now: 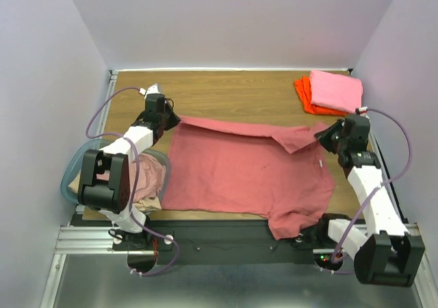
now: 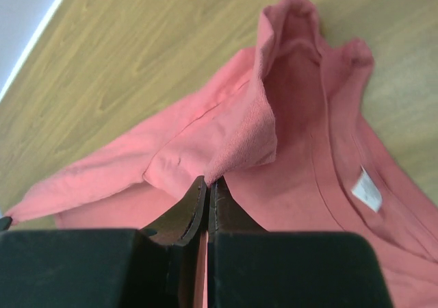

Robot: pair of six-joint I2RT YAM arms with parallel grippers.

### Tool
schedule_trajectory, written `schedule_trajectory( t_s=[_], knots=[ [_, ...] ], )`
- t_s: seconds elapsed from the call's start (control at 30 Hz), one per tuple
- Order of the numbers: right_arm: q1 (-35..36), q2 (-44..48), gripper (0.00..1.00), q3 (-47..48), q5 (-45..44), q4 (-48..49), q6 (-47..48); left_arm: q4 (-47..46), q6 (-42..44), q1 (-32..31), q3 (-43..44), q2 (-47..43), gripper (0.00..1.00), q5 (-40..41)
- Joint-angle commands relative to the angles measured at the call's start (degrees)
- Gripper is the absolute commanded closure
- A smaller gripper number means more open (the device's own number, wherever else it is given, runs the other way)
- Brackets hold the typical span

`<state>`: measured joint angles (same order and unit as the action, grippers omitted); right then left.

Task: Fold and stack the t-shirts
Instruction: Fold the tshirt

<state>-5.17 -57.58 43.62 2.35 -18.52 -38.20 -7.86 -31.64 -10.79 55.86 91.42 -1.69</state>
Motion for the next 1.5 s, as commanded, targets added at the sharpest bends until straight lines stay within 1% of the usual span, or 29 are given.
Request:
schedule_trajectory(
  t_s=[0.0, 0.2, 0.27, 0.3, 0.33, 0.37, 0.4, 0.47, 0.5, 0.53, 0.57, 0.6, 0.63, 0.7, 0.73, 0.87, 0.9, 0.93, 0.97, 1.0, 1.07, 1.1, 1.13, 1.2, 1.3, 1.33, 1.47],
  knots=[
    [0.25, 5.28, 0.99, -3.18, 0.19, -4.94, -0.92, -0.06, -0.26, 0.06, -3.03, -4.14, 1.00, 1.26],
    [0.25, 10.81, 0.99, -12.23, 0.82, -6.52, -4.34, 1.44, -1.58, 0.06, -6.11, -5.63, 1.00, 3.28],
    [0.25, 12.22, 0.96, -13.38, 1.25, -7.22, -4.96, 2.32, -1.67, 0.06, -5.94, -5.55, 1.00, 3.28],
    [0.25, 13.71, 0.92, -13.64, 0.99, -8.88, -5.22, 2.93, -1.93, -0.11, -5.93, -5.72, 0.96, 3.01],
    [0.25, 14.59, 0.86, -13.91, 0.99, -9.68, -5.48, 3.20, -1.94, -0.29, -5.85, -5.90, 0.86, 3.01],
    [0.25, 15.39, 0.80, -14.00, 0.73, -10.47, -5.66, 3.63, -2.20, -0.46, -5.67, -6.07, 0.83, 3.10],
    [0.25, 16.26, 0.77, -14.00, 0.12, -12.31, -5.75, 4.33, -2.55, -0.72, -5.58, -6.34, 0.80, 3.36],
    [0.25, 18.64, 0.51, -13.73, -0.76, -14.60, -5.75, 6.00, -2.99, -1.60, -4.97, -7.48, 0.73, 4.33],
    [0.25, 19.17, 0.42, -13.47, -1.29, -15.05, -5.66, 6.79, -3.25, -1.95, -4.62, -7.92, 0.71, 4.77],
    [0.25, 19.61, 0.27, -12.42, -1.90, -15.22, -5.49, 7.76, -3.78, -2.31, -4.09, -8.88, 0.69, 6.51],
    [0.25, 20.40, 0.23, -11.81, -2.00, -15.57, -5.23, 9.16, -3.87, -3.09, -2.78, -9.41, 0.66, 7.57],
    [0.25, 20.67, 0.21, -11.10, -2.00, -15.84, -5.05, 10.92, -3.87, -3.45, -2.07, -9.94, 0.65, 8.45],
    [0.25, 20.76, 0.15, -9.88, -3.48, -15.75, -4.44, 11.72, -3.96, -3.71, -0.85, -11.07, 0.51, 10.29],
    [0.25, 19.97, 0.13, -8.29, -4.45, -15.32, -3.82, 13.56, -3.78, -4.33, 0.48, -11.96, 0.24, 11.36],
    [0.25, 19.36, 0.11, -7.59, -5.16, -14.79, -3.38, 13.83, -3.70, -4.42, 1.09, -12.49, 0.22, 11.88],
    [0.25, 13.57, 0.04, -4.86, -2.62, -10.49, -0.83, 13.05, -3.61, -5.56, 4.60, -11.36, 0.21, 11.10],
    [0.25, 10.33, 0.01, -4.68, 0.52, -7.43, 0.39, 12.35, -3.35, -6.26, 6.09, -9.61, 0.21, 10.23],
    [0.25, 7.95, 0.01, -4.24, 0.46, -6.36, 0.75, 12.08, -3.34, -6.61, 6.98, -8.29, 0.21, 9.70],
    [0.25, 3.66, 0.01, -2.67, -0.49, -5.31, 1.19, 11.73, -3.08, -7.05, 7.86, -6.88, 0.21, 8.47],
    [0.25, 1.09, 0.02, -1.79, -1.98, -4.95, 2.85, 11.29, -2.82, -7.58, 9.43, -3.82, 0.21, 7.77],
    [0.25, -3.39, 0.07, 1.64, -6.55, -4.77, 4.09, 10.06, -2.64, -8.02, 10.67, -0.29, 0.21, 6.01],
    [0.25, -8.55, 0.12, 2.87, -9.18, -4.85, 5.31, 9.71, -2.55, -8.02, 11.37, 3.38, 0.21, 5.04],
    [0.25, -10.69, 0.15, 4.10, -10.07, -4.86, 6.19, 9.70, -2.46, -8.02, 12.77, 5.24, 0.21, 4.51],
    [0.25, -16.13, 0.17, 6.74, -13.93, -4.85, 8.21, 9.62, -2.38, -8.02, 14.19, 9.98, 0.21, 3.81],
    [0.25, -19.57, 0.16, 7.97, -19.20, -4.24, 7.70, 9.44, -2.64, -8.02, 14.98, 14.47, 0.21, 4.59],
    [0.25, -22.37, 0.17, 8.41, -19.40, -3.98, 7.70, 9.27, -2.64, -7.94, 15.16, 15.19, 0.21, 4.42],
    [0.25, -28.01, 0.20, 10.09, -17.03, -2.49, 8.66, 8.47, -2.46, -7.49, 14.37, 16.95, 0.21, 4.51]
  ],
)
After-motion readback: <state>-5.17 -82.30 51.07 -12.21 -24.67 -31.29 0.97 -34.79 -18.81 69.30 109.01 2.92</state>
